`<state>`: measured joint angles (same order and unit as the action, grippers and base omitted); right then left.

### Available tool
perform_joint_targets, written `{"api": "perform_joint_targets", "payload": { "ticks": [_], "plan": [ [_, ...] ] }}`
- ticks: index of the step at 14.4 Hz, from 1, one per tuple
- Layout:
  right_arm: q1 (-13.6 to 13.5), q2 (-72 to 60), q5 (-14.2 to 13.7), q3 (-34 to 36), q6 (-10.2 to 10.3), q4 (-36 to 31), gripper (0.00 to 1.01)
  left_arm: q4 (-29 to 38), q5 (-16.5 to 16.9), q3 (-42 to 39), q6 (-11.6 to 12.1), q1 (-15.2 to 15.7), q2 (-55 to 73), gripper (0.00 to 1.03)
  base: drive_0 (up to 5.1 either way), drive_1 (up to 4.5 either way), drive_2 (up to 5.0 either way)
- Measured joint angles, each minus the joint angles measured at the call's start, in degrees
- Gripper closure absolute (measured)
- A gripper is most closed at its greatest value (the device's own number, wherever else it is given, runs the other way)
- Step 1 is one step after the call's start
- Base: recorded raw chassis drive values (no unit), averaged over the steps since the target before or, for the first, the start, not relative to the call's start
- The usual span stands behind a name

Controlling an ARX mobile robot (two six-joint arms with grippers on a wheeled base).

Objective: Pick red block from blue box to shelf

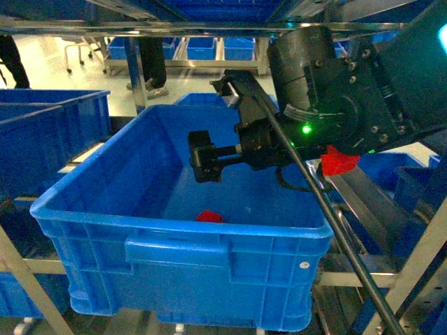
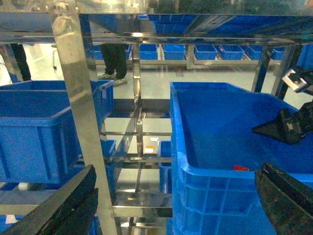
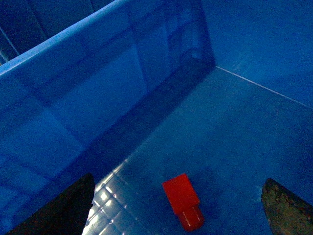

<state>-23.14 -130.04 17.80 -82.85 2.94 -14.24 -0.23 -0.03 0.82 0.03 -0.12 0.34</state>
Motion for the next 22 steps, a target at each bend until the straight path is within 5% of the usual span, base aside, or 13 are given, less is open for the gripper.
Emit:
{"api": "perform_joint_targets", "payload": {
  "ticks": [6,16,22],
  "plan": [
    [1.9,7.3,4.3,13.0,0.5,-5.8,0.03,0.0,0.0,0.0,0.0,0.0,0.0,0.05,0.0,0.0,0.0],
    [2.8,16.3,5.2,20.8,2.0,-9.3,0.03,0.0,0.0,0.0,0.0,0.0,0.0,0.05,0.0,0.0,0.0],
    [4.5,28.6,8.9,32.3,7.0,-12.6,0.03,0.0,0.0,0.0,0.0,0.0,0.0,0.05,0.0,0.0,0.0]
  ]
}}
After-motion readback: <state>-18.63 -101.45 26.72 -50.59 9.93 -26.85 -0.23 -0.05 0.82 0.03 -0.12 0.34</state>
